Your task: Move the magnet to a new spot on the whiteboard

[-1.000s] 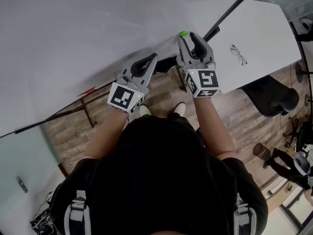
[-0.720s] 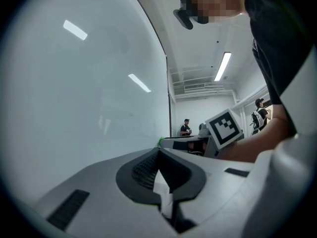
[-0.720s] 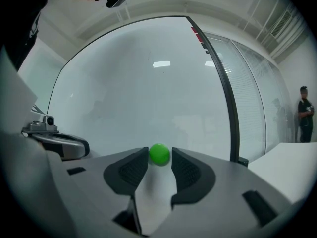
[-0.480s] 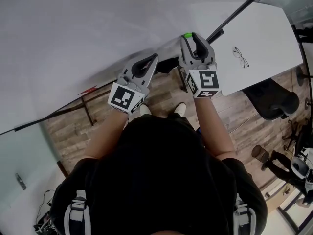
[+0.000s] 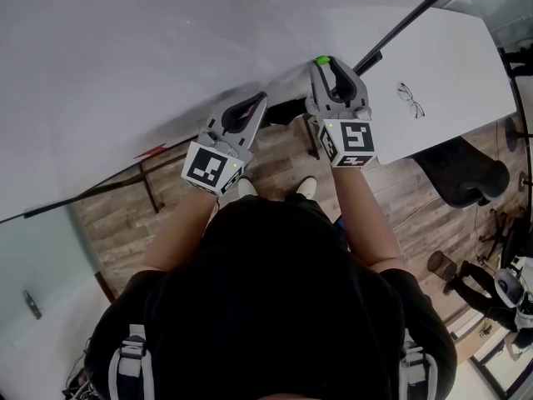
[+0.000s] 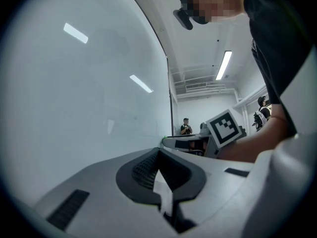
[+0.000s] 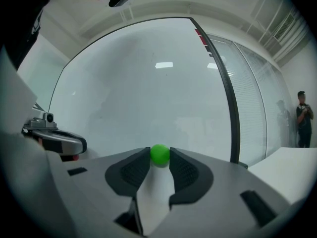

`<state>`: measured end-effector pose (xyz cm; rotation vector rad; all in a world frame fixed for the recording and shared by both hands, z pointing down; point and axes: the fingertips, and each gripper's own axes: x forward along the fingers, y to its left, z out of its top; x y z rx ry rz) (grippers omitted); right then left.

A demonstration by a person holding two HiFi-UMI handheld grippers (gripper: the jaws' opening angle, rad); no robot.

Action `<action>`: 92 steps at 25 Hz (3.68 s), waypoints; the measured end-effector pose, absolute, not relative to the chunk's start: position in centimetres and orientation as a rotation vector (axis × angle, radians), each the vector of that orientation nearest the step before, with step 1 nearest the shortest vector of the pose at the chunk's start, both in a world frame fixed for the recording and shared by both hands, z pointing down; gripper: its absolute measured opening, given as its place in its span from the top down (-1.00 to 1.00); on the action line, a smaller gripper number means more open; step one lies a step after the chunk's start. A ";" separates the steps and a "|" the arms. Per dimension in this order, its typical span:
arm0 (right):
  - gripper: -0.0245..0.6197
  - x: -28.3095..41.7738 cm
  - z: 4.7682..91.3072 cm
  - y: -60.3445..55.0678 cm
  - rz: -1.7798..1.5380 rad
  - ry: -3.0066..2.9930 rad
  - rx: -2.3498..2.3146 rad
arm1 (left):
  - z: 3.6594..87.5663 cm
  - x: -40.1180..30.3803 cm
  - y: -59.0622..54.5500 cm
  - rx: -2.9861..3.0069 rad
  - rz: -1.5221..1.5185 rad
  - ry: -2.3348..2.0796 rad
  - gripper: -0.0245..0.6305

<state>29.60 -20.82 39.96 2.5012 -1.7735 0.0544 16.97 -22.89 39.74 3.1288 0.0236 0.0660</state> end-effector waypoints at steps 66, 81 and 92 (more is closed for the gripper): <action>0.55 15.4 36.8 -16.8 -0.004 -2.402 2.017 | 36.9 6.4 -21.2 3.150 0.024 -0.399 0.92; 0.55 17.8 36.3 -15.2 -0.051 -2.421 1.990 | 36.4 8.6 -19.1 3.158 0.036 -0.438 0.92; 0.55 17.5 37.6 -14.9 0.000 -2.524 1.912 | 36.1 7.9 -18.3 3.126 0.074 -0.591 0.92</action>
